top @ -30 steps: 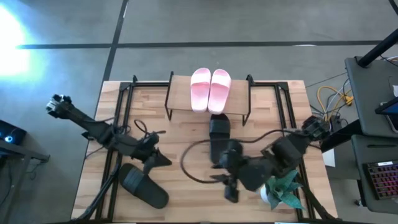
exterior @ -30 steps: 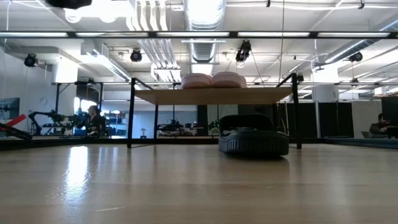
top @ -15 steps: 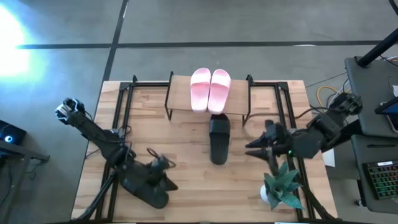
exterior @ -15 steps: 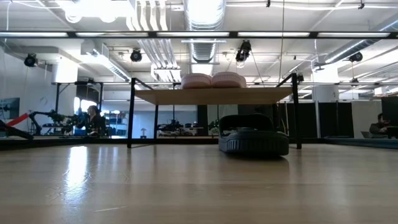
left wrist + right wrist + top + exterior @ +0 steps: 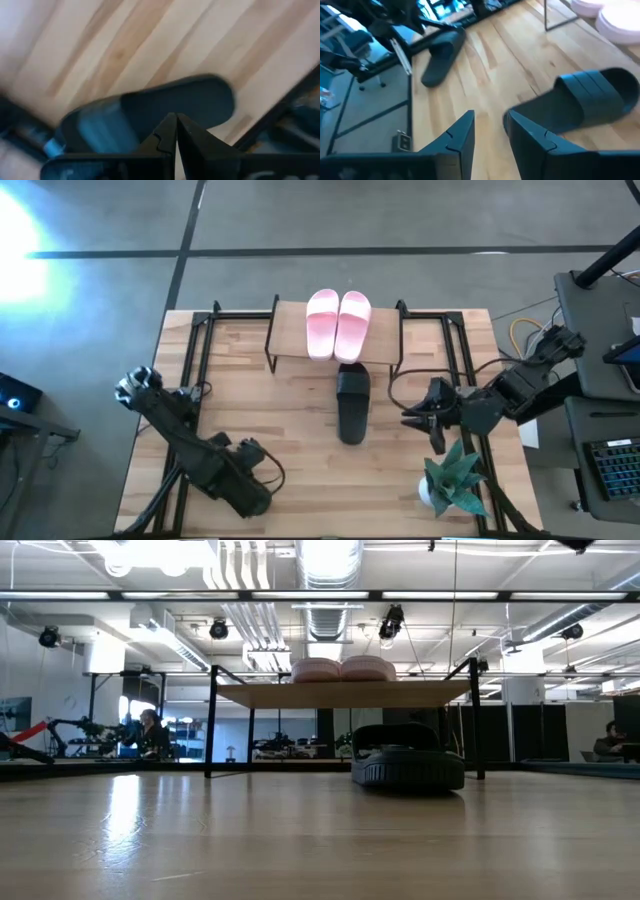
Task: Pick and place slides into the shelf
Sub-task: Put the left black slide under the shelf
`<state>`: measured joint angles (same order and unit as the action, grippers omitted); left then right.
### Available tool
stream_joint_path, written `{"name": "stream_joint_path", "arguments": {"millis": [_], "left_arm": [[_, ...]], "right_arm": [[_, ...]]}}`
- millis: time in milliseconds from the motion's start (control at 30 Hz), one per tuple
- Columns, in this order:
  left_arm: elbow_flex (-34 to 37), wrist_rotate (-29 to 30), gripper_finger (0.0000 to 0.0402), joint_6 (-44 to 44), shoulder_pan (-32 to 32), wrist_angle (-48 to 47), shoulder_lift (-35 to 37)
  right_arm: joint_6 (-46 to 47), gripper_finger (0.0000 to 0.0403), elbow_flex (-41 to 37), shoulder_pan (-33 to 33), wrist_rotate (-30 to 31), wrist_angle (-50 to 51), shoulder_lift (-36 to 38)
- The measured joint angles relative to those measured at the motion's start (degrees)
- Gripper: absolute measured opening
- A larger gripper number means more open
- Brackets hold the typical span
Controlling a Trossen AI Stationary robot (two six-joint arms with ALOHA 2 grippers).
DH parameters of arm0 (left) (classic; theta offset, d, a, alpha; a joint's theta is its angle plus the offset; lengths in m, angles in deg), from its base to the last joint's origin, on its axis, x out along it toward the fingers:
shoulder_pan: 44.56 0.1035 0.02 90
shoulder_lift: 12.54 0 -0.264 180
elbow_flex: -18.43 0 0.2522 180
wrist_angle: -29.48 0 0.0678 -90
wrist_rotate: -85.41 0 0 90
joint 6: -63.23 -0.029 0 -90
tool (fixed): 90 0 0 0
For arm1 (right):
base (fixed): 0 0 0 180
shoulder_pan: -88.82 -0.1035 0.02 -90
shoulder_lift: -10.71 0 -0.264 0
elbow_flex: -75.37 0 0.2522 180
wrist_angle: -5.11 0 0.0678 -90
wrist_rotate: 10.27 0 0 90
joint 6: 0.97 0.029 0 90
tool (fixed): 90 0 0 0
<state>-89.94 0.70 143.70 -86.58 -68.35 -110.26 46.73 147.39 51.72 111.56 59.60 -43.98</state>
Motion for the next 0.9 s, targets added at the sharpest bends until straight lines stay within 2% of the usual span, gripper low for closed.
{"name": "stream_joint_path", "arguments": {"millis": [100, 233, 400, 533, 633, 900], "left_arm": [[-4.41, -3.01, 0.0000, -0.14, -0.03, -6.42, -4.62], [-4.47, -7.82, 0.0000, 0.25, -0.15, -6.18, -7.78], [-2.40, -12.43, 0.0000, 2.22, -0.16, -5.95, -10.73], [-0.96, -12.90, 0.0000, 5.96, -0.48, -5.91, -10.74], [0.51, -13.40, 0.0000, 8.17, -0.49, -5.97, -9.88], [5.38, -15.94, 0.0000, 9.25, -0.98, -6.01, -9.83]], "right_arm": [[2.43, 0.0109, -2.77, 0.00, 1.74, 1.32, 0.29], [4.82, 0.0106, -6.42, 0.01, 2.08, -0.13, 3.19], [2.91, 0.0100, -10.67, -0.01, 1.32, -6.39, 11.12], [-1.00, 0.0098, -13.14, 0.00, 1.39, -11.81, 18.46], [-2.34, 0.0101, -13.59, 0.00, 1.73, -11.06, 21.73], [-0.23, 0.0109, -13.72, 0.00, 2.76, -5.17, 22.41]]}}
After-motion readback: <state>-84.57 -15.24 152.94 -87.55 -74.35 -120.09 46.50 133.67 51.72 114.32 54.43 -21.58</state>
